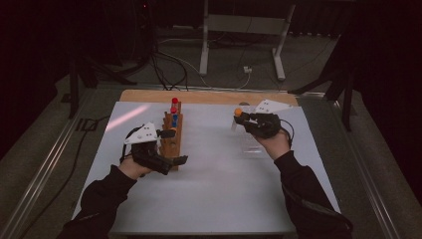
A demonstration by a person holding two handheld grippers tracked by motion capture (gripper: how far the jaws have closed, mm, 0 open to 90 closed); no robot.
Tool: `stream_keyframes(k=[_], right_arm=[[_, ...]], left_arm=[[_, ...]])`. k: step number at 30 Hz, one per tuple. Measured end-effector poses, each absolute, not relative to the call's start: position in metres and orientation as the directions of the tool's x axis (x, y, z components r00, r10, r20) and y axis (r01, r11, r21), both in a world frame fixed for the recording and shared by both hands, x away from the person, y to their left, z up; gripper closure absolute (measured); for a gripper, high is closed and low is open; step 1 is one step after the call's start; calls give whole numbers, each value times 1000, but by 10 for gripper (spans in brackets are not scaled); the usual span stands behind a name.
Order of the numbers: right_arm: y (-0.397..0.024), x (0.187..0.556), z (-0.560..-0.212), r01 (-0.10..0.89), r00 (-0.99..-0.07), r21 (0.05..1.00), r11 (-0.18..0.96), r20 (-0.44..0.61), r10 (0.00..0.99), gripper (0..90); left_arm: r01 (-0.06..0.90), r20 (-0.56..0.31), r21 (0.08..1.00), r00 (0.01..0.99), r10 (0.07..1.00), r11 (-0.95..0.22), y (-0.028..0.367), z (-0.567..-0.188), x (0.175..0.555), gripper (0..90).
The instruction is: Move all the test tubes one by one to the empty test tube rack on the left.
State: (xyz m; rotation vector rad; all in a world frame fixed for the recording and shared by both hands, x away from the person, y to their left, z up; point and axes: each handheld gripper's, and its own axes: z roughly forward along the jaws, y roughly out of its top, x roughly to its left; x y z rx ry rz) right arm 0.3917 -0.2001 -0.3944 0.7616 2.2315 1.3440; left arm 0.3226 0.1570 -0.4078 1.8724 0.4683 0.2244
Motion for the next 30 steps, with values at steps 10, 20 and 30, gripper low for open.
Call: stream_keyframes(k=[10, 20, 30], right_arm=[[-181, 359, -410, 222, -838, 875, 431, -55, 543, 751], [-168, 334, -430, 231, -883, 860, 455, -11, 469, 751], [-154, 320, -434, 219, -909, 854, 473, 3, 416, 751]], left_arm=[[196, -67, 938, 912, 404, -287, 146, -401, 322, 20], [171, -57, 939, 933, 356, -297, 124, -406, 320, 121], [132, -13, 933, 942, 336, -334, 96, -416, 320, 322]])
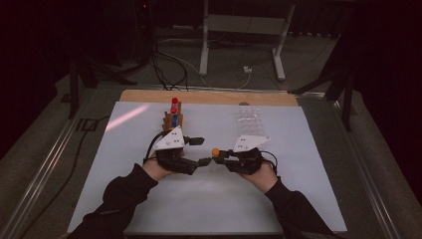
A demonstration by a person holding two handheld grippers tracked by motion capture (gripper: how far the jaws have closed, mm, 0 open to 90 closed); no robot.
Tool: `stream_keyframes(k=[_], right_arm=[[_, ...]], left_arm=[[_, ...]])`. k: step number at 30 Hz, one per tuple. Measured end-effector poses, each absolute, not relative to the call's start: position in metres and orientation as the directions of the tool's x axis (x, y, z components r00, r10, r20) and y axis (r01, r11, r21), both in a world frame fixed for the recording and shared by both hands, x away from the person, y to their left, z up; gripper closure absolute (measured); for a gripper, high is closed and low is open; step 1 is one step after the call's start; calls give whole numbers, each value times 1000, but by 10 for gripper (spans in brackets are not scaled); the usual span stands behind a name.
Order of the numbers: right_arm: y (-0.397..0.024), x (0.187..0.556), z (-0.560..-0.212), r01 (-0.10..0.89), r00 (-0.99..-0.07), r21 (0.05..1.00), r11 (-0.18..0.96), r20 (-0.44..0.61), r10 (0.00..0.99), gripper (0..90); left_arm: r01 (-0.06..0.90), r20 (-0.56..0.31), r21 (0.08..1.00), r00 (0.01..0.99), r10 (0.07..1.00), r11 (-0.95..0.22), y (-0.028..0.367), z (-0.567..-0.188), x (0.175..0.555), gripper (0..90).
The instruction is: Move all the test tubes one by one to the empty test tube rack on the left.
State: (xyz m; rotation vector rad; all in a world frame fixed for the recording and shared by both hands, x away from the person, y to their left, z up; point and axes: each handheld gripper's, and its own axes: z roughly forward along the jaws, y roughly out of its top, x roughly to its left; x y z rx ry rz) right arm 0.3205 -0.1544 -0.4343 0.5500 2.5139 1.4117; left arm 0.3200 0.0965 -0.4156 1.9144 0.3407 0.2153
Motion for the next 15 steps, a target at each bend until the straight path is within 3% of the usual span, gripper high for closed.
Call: stream_keyframes(k=[15], right_arm=[[-151, 317, -433, 213, -916, 852, 477, 5, 401, 751]], left_arm=[[92, 31, 929, 945, 324, -357, 81, -421, 319, 608]])
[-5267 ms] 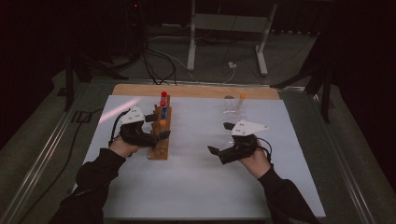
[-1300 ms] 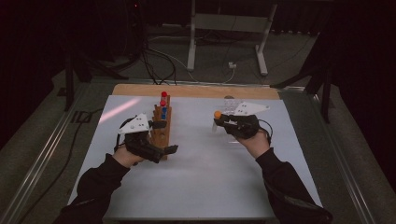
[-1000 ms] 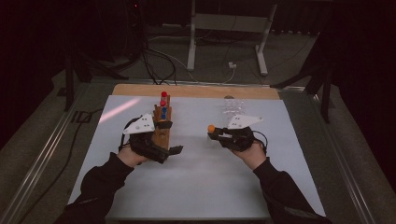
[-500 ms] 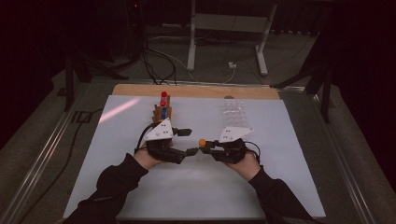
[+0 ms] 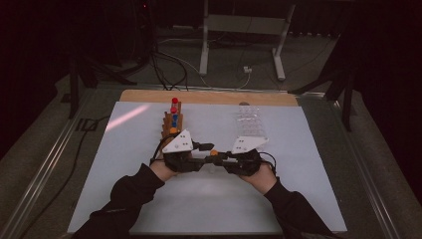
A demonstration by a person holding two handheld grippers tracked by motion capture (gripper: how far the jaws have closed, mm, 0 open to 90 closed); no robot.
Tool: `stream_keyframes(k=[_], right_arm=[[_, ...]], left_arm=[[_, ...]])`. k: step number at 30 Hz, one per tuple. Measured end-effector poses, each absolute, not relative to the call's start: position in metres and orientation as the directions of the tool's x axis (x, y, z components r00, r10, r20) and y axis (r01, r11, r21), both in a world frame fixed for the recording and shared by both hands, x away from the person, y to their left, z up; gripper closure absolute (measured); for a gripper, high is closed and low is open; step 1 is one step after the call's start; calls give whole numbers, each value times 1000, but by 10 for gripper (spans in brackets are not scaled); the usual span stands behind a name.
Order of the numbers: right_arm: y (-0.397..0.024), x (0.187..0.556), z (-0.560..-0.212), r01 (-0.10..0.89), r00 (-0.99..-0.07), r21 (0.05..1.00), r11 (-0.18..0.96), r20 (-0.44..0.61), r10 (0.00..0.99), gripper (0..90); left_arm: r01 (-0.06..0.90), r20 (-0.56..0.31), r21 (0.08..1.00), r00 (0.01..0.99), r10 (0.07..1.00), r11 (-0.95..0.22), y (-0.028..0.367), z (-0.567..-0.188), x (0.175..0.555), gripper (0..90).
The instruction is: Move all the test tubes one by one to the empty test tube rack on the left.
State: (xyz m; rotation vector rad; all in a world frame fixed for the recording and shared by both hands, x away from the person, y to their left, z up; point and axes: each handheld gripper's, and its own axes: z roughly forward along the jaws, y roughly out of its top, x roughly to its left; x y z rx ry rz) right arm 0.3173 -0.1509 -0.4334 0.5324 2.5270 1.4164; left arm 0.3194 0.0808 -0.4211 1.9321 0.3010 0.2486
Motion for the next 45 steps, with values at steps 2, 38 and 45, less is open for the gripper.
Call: stream_keyframes(k=[2, 38, 45], right_arm=[[-151, 317, -433, 215, -916, 852, 478, 7, 401, 751], [-173, 313, -424, 263, -874, 875, 407, 37, 485, 7], [-178, 313, -421, 264, -864, 892, 368, 49, 500, 7]], left_arm=[[88, 39, 926, 944, 327, -366, 79, -422, 319, 630], [101, 66, 952, 856, 513, -290, 156, -368, 330, 715], [119, 61, 952, 829, 557, -281, 173, -369, 333, 714]])
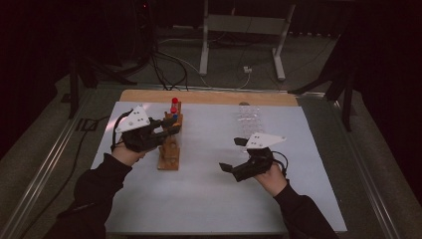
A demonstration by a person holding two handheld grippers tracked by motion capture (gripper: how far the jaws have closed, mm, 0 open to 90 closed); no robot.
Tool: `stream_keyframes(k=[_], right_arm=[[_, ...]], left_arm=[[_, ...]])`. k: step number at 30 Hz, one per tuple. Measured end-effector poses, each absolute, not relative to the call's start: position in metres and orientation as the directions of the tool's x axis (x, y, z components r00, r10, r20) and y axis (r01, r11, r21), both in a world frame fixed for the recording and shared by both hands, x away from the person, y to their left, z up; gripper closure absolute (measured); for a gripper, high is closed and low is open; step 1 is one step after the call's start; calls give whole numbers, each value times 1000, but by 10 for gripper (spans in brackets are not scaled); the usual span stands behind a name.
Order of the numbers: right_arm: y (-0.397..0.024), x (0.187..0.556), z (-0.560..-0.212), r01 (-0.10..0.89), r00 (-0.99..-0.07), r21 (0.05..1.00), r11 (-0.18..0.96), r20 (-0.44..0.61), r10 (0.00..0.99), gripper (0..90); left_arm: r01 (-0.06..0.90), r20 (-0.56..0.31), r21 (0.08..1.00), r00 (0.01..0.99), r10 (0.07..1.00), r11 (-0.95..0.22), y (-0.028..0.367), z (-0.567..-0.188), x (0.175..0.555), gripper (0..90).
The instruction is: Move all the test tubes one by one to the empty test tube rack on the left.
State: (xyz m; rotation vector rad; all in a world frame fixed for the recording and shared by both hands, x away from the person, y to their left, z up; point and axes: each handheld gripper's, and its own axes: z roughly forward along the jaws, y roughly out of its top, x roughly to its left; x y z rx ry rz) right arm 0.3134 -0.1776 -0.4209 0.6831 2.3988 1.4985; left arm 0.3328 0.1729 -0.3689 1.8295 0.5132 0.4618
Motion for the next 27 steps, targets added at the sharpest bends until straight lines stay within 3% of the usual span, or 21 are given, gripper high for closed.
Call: stream_keyframes(k=[27], right_arm=[[-173, 309, -422, 236, -874, 879, 414, 6, 486, 7]], left_arm=[[307, -74, 914, 771, 632, -267, 186, -440, 356, 714]])
